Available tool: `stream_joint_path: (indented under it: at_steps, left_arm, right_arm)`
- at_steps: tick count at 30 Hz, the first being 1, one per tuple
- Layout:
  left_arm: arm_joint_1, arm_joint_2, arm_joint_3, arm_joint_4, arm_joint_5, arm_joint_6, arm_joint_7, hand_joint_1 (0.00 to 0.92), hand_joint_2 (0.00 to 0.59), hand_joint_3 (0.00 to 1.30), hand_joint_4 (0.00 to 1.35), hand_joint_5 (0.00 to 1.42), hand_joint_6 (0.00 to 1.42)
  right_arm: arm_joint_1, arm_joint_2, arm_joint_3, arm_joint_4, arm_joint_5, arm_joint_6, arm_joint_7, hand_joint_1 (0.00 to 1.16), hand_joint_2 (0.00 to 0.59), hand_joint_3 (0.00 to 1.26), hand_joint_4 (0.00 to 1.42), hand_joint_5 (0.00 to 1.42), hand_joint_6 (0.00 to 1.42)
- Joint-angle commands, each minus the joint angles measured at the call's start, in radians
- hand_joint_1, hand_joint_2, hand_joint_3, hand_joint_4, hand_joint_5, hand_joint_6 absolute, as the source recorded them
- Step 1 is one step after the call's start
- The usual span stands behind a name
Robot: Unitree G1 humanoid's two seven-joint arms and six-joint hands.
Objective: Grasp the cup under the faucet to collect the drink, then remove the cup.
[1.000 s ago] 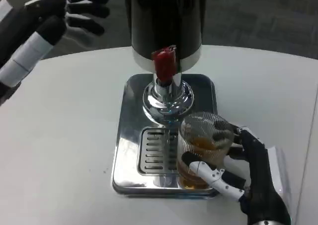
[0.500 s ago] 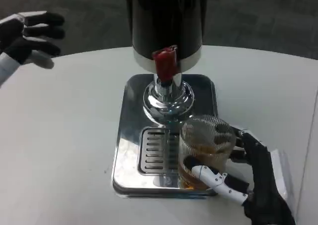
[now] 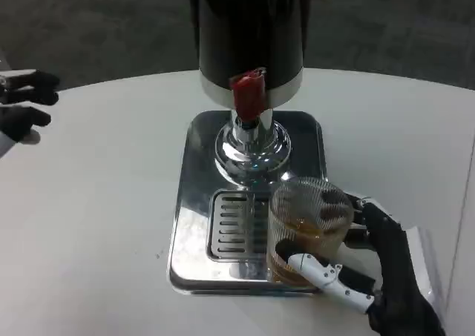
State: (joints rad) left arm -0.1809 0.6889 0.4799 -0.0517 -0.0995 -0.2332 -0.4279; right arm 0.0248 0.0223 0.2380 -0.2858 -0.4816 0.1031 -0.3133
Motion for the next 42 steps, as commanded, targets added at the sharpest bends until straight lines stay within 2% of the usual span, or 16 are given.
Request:
stream_joint_path:
  at_steps: [1, 8, 13, 25, 32, 42]
  left_arm:
    - [0.056, 0.002, 0.0, -0.047, 0.051, -0.02, 0.034, 0.0, 0.084, 0.33, 0.3, 0.36, 0.44]
    - [0.175, -0.019, -0.05, -0.135, 0.174, -0.03, 0.067, 0.0, 0.09, 0.3, 0.23, 0.27, 0.37]
    - [0.255, -0.035, -0.135, -0.179, 0.265, -0.03, 0.066, 0.0, 0.09, 0.23, 0.13, 0.18, 0.32]
    - [0.324, -0.04, -0.288, -0.209, 0.39, -0.044, 0.069, 0.0, 0.089, 0.17, 0.02, 0.08, 0.24]
    - [0.34, -0.031, -0.333, -0.25, 0.492, -0.04, 0.074, 0.0, 0.088, 0.1, 0.0, 0.0, 0.18]
    - [0.355, -0.033, -0.374, -0.303, 0.552, -0.018, 0.064, 0.0, 0.086, 0.05, 0.0, 0.0, 0.13]
  right_arm:
    - [0.01, -0.008, -0.001, -0.051, -0.001, -0.05, 0.01, 0.77, 0.212, 0.71, 0.77, 0.78, 0.42]
    - [0.027, -0.039, -0.012, -0.08, 0.003, -0.065, 0.044, 0.77, 0.212, 0.71, 0.78, 0.78, 0.42]
    - [0.034, -0.051, -0.014, -0.096, -0.005, -0.08, 0.059, 0.77, 0.212, 0.72, 0.79, 0.79, 0.42]
    - [0.041, -0.084, -0.022, -0.113, -0.005, -0.094, 0.092, 0.77, 0.212, 0.73, 0.8, 0.82, 0.44]
    - [0.06, -0.122, -0.043, -0.145, 0.009, -0.116, 0.123, 0.77, 0.212, 0.74, 0.8, 0.82, 0.44]
    - [0.082, -0.148, -0.073, -0.187, 0.025, -0.131, 0.155, 0.78, 0.196, 0.74, 0.81, 0.83, 0.45]
